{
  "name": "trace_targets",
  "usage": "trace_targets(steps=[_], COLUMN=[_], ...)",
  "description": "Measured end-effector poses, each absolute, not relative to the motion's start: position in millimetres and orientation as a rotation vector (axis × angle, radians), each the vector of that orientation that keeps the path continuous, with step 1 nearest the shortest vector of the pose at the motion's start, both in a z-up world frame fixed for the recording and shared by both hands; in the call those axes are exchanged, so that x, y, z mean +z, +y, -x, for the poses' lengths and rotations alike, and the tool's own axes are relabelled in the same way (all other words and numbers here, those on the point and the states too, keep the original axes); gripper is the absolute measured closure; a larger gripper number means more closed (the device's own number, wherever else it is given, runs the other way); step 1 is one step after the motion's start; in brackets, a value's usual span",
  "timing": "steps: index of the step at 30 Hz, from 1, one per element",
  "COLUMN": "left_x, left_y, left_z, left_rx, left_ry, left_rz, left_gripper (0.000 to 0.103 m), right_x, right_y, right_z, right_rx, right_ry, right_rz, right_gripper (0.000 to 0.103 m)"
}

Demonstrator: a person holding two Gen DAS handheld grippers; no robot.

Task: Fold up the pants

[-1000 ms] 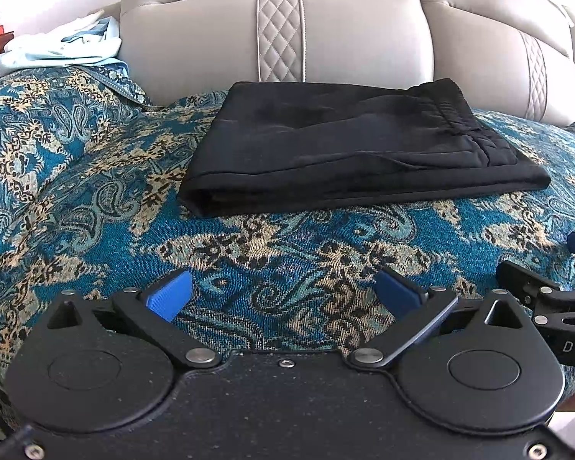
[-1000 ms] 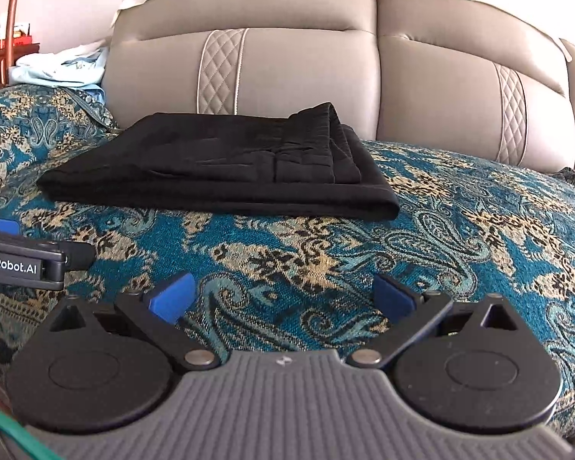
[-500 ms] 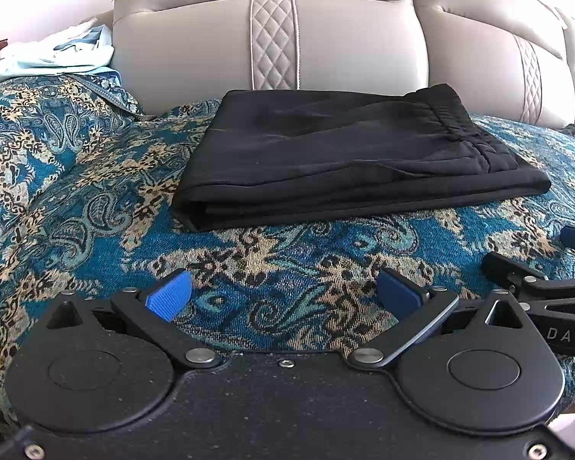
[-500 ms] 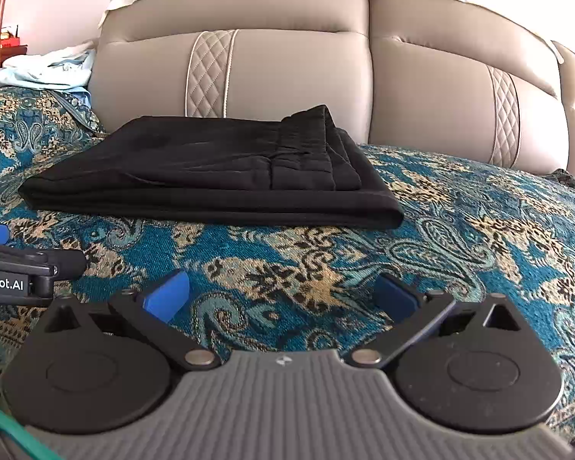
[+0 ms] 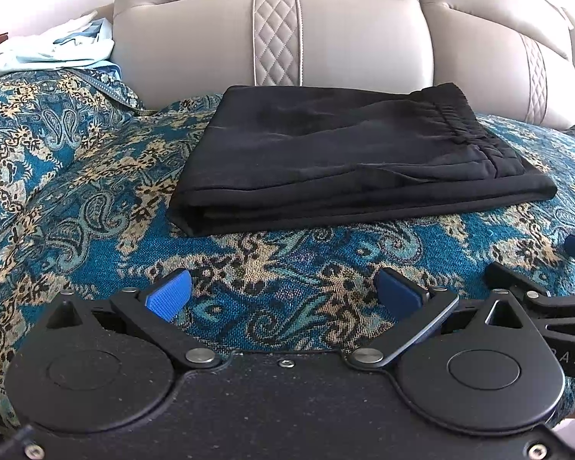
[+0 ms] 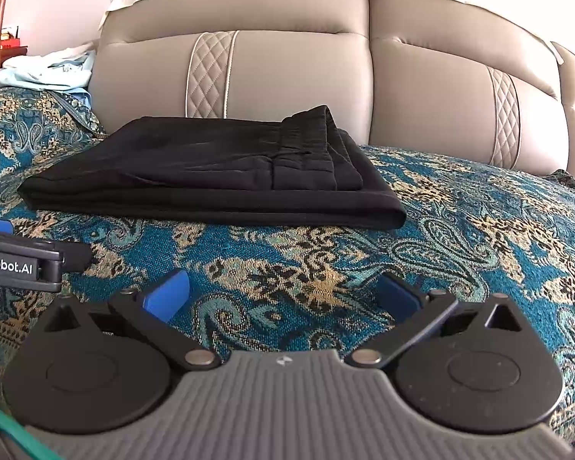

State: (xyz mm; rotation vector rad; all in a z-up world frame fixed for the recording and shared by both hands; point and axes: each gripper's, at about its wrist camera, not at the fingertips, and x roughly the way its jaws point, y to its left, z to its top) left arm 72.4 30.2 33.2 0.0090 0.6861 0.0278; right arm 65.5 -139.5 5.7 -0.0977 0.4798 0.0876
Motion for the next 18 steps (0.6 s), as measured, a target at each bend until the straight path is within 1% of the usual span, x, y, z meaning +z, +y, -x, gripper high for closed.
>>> trace_targets(steps=[18], left_x=[34.1], left_y=[30.7], left_z=[-77.9], left_rx=[0.028], left_ry=[0.716], left_rz=[-0.007], left_gripper=[0.0], right_x=[8.3], right_y=[-141.4], right_z=[-71.1], right_rx=[0.095], right_ry=[0.508], right_rz=[0.103], right_gripper=[0.0])
